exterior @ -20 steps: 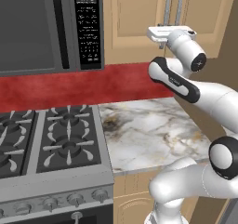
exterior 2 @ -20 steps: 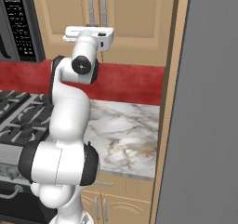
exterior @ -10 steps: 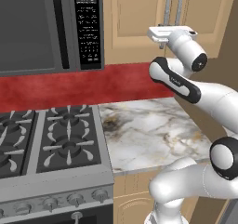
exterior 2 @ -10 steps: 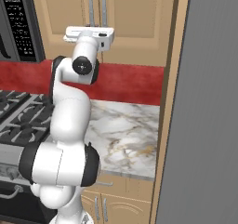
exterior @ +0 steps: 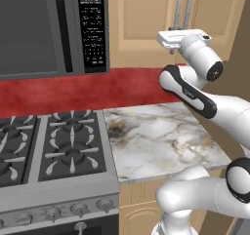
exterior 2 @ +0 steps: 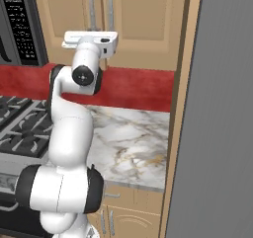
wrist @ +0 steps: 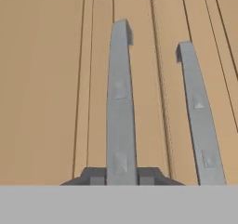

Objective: Get the candle and the beer from the cabinet and move them to the dining counter.

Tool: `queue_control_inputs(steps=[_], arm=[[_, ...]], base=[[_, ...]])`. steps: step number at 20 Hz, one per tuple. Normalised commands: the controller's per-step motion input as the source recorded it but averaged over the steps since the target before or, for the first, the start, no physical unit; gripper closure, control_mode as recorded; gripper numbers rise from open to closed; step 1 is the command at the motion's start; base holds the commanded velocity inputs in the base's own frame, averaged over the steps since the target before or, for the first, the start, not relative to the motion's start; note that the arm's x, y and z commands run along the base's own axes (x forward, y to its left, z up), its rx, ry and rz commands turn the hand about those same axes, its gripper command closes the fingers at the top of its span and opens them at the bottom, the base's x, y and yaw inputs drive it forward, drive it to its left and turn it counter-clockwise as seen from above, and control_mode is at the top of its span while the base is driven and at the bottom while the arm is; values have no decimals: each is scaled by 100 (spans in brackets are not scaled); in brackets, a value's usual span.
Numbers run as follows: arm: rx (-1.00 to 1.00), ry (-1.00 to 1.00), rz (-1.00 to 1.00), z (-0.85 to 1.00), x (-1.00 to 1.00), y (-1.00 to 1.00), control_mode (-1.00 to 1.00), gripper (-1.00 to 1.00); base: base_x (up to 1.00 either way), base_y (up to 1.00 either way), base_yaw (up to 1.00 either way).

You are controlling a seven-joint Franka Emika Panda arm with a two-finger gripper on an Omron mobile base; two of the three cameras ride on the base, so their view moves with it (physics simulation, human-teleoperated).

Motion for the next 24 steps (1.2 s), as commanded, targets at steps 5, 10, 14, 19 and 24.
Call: queue_control_inputs(steps=[5,10,14,19,24], arm=[[-2,0,0,0,-54,43,-100,100],[-3,0,0,0,-43,54,-100,100],[-3,0,0,0,-35,64,-100,100],[-3,0,2,0,-38,66,-100,100],[-1,0,2,0,-30,63,-100,100]], base=[[0,0,0],[0,0,0],[0,0,0],[0,0,0],[0,0,0]])
